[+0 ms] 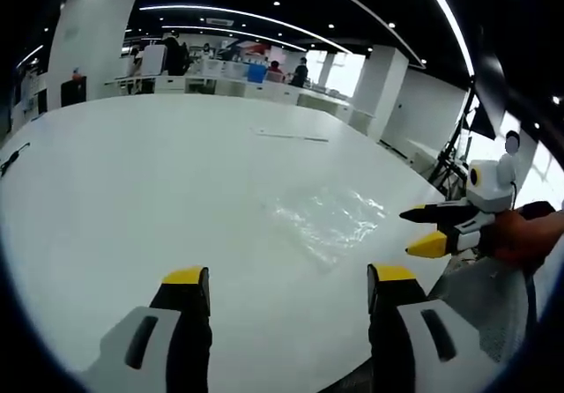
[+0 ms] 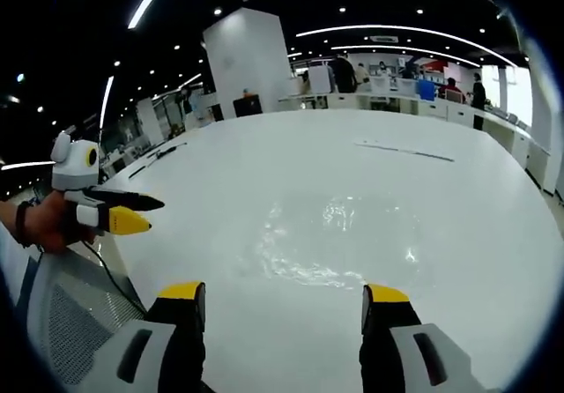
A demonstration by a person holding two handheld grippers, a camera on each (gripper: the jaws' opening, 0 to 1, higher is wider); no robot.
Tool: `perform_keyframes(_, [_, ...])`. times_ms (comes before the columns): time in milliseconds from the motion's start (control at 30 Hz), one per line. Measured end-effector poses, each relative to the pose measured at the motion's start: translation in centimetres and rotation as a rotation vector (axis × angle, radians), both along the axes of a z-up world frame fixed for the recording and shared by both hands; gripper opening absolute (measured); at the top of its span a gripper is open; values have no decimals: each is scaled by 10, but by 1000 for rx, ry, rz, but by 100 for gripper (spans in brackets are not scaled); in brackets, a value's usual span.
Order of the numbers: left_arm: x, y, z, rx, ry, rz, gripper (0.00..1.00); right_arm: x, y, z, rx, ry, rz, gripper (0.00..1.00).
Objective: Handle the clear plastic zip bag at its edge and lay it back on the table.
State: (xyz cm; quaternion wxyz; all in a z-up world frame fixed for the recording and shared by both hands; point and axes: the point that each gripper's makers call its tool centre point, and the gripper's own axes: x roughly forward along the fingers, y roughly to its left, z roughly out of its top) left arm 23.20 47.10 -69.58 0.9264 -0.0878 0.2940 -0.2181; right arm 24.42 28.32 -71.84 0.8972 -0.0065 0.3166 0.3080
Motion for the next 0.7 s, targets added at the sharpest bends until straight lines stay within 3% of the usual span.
perform_keyframes(700, [0,1,0,-11,8,5,71,17,43,-14,-30,24,111,67])
